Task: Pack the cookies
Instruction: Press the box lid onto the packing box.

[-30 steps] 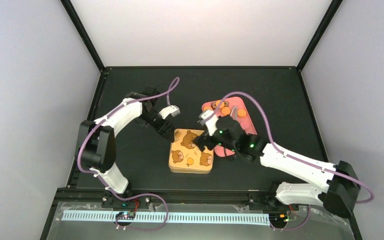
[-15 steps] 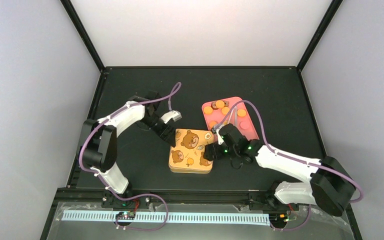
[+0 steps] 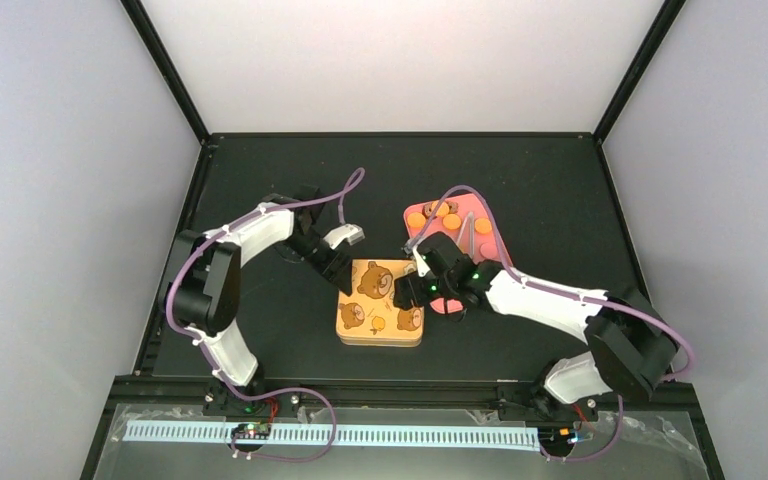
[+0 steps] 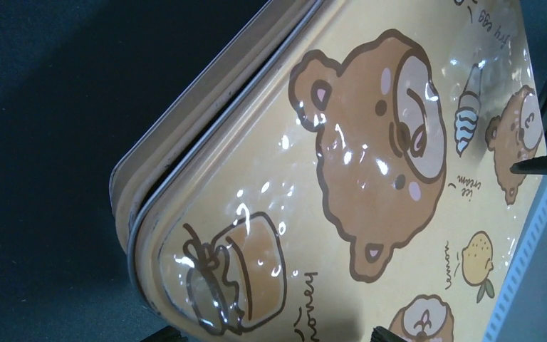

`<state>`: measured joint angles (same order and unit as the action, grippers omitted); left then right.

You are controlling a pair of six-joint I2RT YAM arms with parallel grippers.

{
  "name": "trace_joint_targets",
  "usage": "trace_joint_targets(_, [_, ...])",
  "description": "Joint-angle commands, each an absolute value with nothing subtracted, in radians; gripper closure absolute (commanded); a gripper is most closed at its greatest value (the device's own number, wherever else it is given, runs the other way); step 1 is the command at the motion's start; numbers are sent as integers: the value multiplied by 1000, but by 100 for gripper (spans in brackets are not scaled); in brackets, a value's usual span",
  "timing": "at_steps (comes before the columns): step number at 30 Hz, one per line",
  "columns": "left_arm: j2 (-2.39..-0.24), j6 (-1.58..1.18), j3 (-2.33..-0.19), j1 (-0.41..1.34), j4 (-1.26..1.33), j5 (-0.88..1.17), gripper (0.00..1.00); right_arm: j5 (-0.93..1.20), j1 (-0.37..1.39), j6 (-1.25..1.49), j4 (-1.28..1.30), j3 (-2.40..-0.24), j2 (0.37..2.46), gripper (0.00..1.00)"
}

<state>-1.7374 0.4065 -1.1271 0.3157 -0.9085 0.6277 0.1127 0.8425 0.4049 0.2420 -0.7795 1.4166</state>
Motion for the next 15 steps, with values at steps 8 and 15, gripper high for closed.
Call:
trace_joint_targets(8, [-1762,414,-1127,325,-832,573,40,56,839,378,276,-828,1457,15])
trace_joint_targets(15, [-1787,423,-1157,327,-802,508,48,11,832,347,283,-837,1460,17])
